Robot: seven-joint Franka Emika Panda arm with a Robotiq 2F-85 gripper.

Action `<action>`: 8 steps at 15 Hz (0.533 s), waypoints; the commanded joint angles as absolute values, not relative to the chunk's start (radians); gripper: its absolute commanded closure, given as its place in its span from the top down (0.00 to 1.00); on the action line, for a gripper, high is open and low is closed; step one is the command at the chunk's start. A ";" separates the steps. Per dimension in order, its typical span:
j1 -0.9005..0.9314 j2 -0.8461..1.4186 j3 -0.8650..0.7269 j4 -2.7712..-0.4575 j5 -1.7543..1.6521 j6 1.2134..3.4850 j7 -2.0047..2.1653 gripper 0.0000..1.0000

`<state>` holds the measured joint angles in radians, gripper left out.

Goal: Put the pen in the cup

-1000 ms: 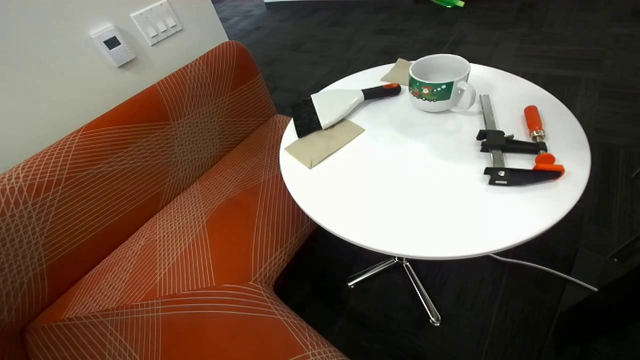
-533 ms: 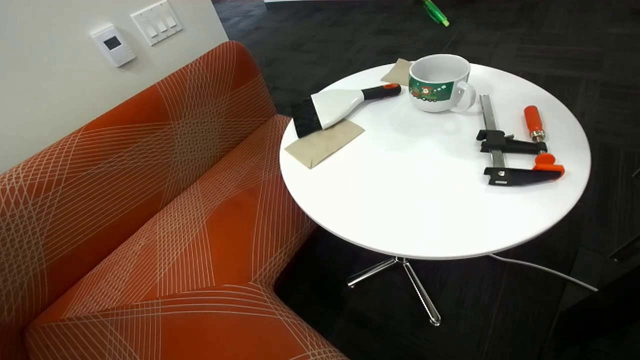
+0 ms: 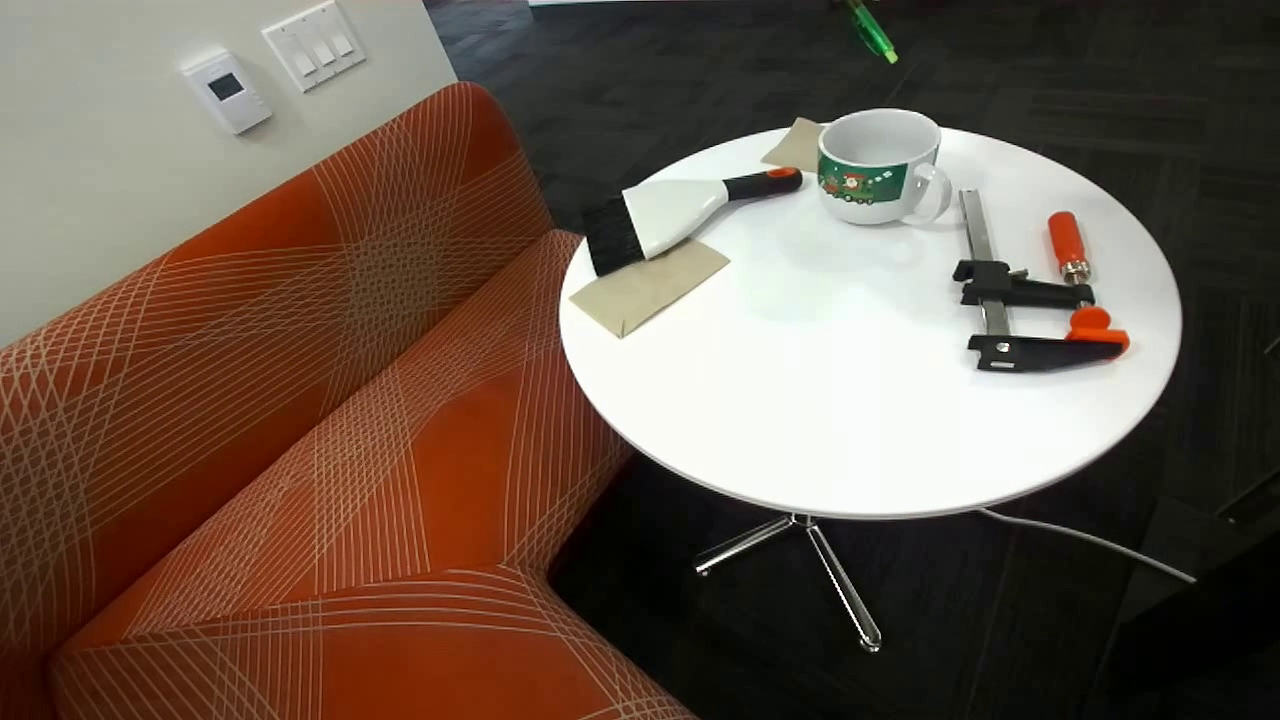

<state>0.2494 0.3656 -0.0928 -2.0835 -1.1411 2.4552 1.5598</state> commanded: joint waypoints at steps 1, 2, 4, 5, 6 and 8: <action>0.217 0.385 -0.073 -2.054 -1.265 2.471 1.742 0.03; 0.216 0.393 -0.074 -2.046 -1.320 2.465 1.816 0.03; 0.205 0.408 -0.065 -2.036 -1.413 2.445 1.939 0.03; 0.197 0.415 -0.059 -2.032 -1.444 2.431 1.987 0.03; 0.188 0.422 -0.051 -2.032 -1.465 2.422 2.022 0.03; 0.175 0.438 -0.037 -2.033 -1.493 2.402 2.081 0.03</action>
<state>0.2061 0.4120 -0.0750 -2.0533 -1.4418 2.4489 1.9919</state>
